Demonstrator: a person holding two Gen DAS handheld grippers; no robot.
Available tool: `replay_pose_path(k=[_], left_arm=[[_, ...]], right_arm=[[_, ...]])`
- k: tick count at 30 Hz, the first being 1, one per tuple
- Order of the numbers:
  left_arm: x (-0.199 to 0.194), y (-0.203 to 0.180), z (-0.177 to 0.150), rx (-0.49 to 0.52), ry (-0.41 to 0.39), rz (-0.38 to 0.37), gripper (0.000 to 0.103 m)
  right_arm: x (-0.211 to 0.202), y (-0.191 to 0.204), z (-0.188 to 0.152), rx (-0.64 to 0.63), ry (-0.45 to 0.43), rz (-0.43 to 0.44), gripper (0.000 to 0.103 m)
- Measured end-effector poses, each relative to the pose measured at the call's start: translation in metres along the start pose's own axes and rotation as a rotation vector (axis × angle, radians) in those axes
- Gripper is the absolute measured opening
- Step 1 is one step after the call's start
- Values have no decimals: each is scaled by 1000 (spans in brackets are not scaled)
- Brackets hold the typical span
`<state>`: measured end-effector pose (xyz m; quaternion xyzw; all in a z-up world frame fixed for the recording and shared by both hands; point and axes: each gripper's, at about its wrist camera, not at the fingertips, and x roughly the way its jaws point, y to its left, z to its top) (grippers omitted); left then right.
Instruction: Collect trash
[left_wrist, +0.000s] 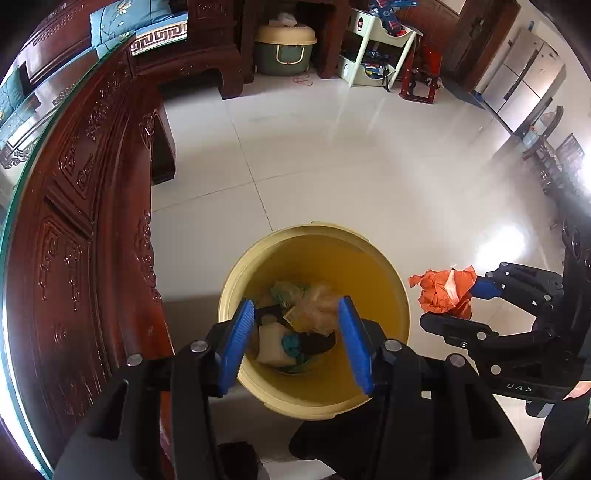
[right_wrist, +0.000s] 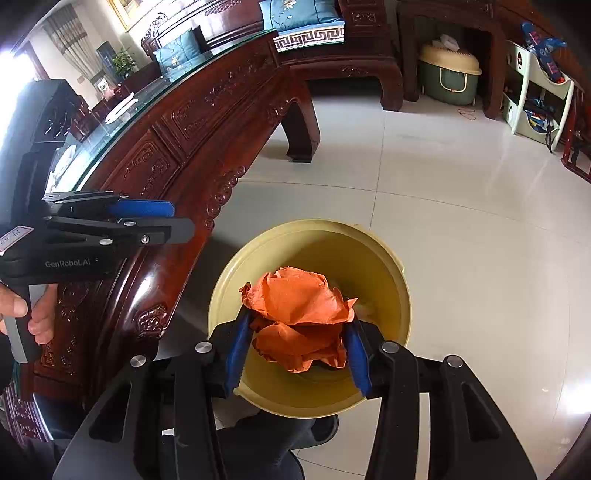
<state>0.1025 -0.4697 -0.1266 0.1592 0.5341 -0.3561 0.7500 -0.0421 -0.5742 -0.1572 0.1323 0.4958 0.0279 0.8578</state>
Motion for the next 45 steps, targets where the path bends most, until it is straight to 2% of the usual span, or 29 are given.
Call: replay_pose_path(k=[3,5,21,26,29,33,36,40,42,45], left_arm=[[1,0,0,3,6,1,50],[1,0,-1,2,7,5,54],[0,1,-2,3,6,7,55],[-14,-2,-7,16,-32,8,61],[-29,-3,-12,23,-71,14,72],[-58,1,-19,15,-140,22,84],[-86,12,-28,-8,-201,29,92],[-127,33,-44,-47,-292,69,95],[-150,47,-55,-77,-344,101,100],[-185,70,-76,-130,-416,154,99]], right_arm=[[2,2,1,-10,10,4,50],[4,4,1,-14,18,-4,63],[1,15,0,-42,23,-18,63],[-13,25,-1,-56,0,-49,67],[-27,36,0,-76,-29,-80,70],[-49,51,5,-92,-86,-116,84],[-68,69,6,-113,-141,-159,87],[-91,96,8,-145,-206,-185,91],[-104,114,10,-166,-256,-201,94],[-116,140,13,-196,-307,-190,94]])
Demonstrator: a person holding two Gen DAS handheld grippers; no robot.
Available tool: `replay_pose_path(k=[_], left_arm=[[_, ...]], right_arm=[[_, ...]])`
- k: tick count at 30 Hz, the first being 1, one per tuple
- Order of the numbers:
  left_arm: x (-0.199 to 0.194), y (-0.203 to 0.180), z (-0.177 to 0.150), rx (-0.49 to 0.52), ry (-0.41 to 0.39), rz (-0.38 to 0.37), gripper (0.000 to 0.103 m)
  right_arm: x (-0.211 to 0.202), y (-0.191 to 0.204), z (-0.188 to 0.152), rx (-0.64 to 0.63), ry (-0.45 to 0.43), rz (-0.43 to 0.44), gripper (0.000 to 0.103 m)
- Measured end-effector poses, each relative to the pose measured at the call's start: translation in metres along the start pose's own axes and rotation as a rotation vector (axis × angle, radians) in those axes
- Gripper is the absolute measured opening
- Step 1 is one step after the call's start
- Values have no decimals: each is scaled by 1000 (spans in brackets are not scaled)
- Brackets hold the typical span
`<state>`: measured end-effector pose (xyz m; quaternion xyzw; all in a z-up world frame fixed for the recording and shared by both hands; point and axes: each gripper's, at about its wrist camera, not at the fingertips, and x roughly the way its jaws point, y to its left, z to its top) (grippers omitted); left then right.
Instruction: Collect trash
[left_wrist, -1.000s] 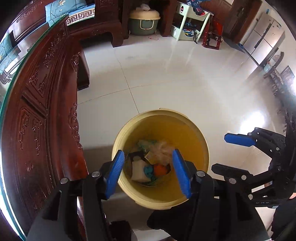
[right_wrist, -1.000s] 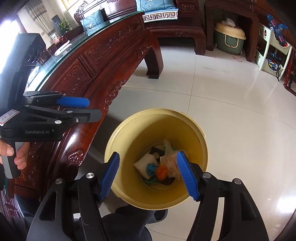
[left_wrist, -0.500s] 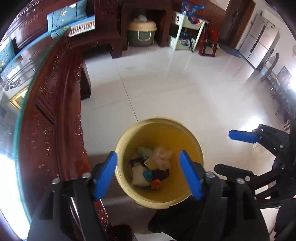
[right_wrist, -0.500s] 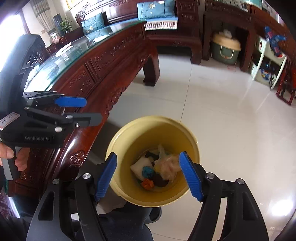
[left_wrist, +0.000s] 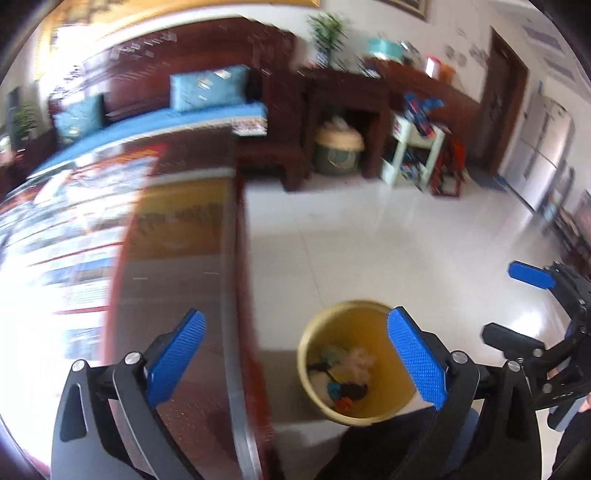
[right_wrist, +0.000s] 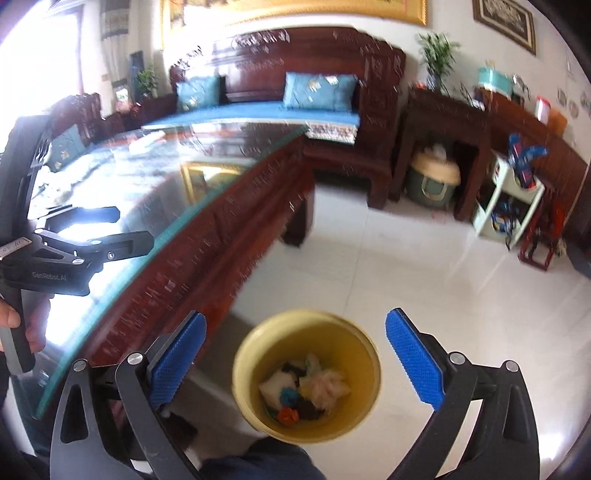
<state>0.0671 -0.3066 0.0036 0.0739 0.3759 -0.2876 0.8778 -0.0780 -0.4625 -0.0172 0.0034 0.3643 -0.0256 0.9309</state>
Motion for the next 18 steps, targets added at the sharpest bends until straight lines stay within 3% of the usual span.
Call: replay_pose_path(k=[7,18], left_arm=[[-81,74,-29,-123,-143,199,99],[-164,171,-91,-336,-229,471,99]], right_arm=[[-15,79,26,-81,-95,134,94],[-4,205,48,-109,-142,323,95]])
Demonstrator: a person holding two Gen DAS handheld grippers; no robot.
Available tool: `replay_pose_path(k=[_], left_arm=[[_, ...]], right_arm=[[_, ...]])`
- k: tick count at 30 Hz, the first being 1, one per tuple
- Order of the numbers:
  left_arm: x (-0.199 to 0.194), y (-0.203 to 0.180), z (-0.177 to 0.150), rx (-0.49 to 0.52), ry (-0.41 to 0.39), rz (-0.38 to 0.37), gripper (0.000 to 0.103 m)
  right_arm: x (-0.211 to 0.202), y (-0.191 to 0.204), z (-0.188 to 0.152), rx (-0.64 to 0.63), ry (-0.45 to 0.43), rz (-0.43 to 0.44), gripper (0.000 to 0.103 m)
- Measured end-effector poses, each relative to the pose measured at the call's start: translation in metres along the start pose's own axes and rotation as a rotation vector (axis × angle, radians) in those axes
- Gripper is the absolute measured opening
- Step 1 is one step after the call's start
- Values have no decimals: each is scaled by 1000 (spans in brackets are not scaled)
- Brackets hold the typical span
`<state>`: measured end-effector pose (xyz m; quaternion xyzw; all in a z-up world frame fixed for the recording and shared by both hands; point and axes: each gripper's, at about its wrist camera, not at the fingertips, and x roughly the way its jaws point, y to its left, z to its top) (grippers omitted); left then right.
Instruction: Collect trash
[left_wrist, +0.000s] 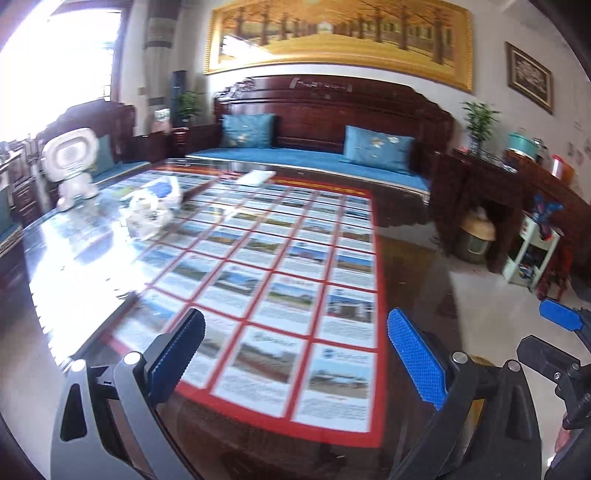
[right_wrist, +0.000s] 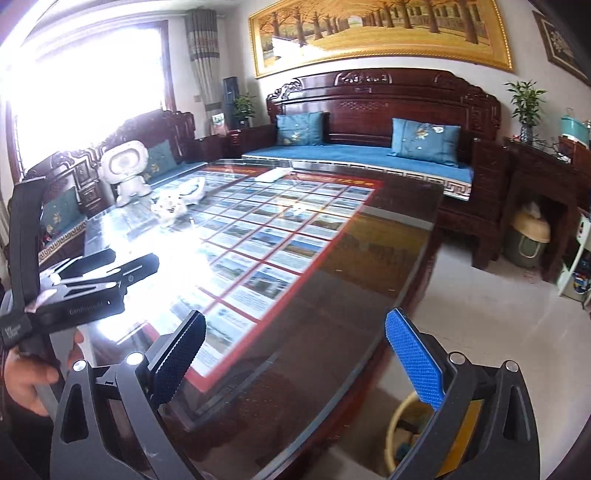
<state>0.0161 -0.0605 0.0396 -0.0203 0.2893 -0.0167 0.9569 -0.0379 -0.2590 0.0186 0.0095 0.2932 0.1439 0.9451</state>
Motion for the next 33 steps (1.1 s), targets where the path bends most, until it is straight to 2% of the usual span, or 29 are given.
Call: replay_pose_path(k=[5,10,14,23,33], left_arm=[[-10,32,-11,-4,5,110,99],[-9,63,-19,-31,17,121,99],[-6,78,-21,-70,21,135,99],[1,86,-27,-101,53,158,99],[5,87,-23,-95,59,183,99]], right_arm=[[21,45,1,-6,6,49,95],[34,69,1,-18,4,42,95],[44,77,0,-19,19,50,95],[67,87,-4,-9,62,80,95],[76,82,-3,8,70,80,95]])
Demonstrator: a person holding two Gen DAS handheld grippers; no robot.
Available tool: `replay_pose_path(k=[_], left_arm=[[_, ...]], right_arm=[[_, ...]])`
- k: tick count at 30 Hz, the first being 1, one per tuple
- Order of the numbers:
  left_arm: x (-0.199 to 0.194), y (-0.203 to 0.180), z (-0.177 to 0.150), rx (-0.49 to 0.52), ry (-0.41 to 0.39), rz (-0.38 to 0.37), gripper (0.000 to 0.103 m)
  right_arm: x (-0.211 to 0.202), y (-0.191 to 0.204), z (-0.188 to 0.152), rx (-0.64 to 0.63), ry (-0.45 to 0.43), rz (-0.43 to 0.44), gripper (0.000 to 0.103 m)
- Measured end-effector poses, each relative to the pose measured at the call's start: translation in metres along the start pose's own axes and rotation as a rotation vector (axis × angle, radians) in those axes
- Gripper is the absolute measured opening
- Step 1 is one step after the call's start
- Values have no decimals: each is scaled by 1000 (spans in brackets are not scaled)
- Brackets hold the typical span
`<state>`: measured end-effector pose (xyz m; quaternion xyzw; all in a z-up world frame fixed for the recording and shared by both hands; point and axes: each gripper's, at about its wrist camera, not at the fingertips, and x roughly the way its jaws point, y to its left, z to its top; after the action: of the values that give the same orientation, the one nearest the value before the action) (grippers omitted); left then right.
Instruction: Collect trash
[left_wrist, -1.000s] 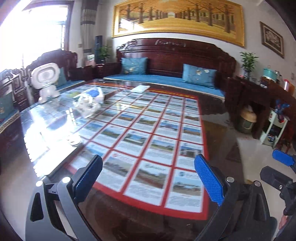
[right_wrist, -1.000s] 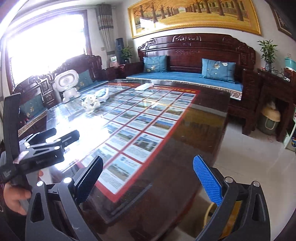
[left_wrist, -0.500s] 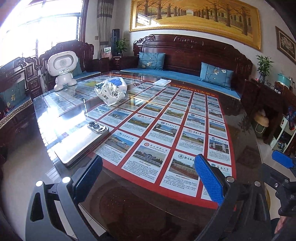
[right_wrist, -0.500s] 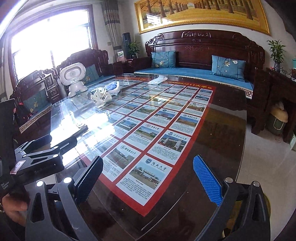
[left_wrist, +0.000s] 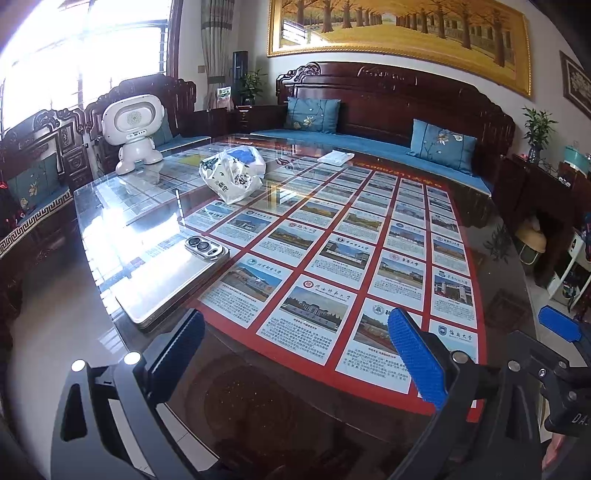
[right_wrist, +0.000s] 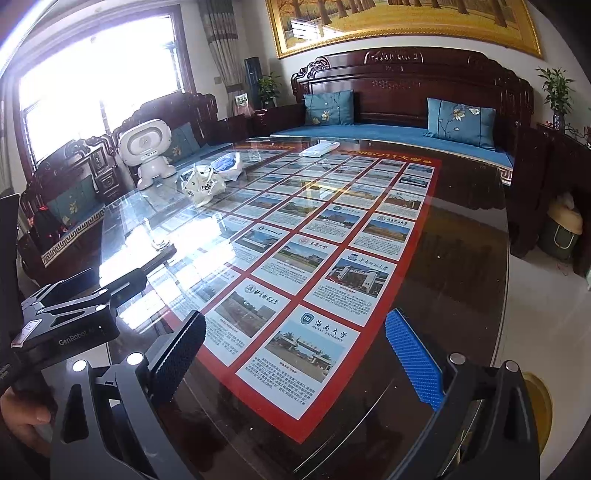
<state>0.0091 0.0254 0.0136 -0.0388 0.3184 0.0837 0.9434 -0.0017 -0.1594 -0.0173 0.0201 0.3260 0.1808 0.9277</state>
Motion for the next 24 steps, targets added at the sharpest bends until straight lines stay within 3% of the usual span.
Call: replay_pose_path(k=[24], left_arm=[[6,-13,3,18,3,-7,99]], right_arm=[[4,-13,0,18,11,4,94]])
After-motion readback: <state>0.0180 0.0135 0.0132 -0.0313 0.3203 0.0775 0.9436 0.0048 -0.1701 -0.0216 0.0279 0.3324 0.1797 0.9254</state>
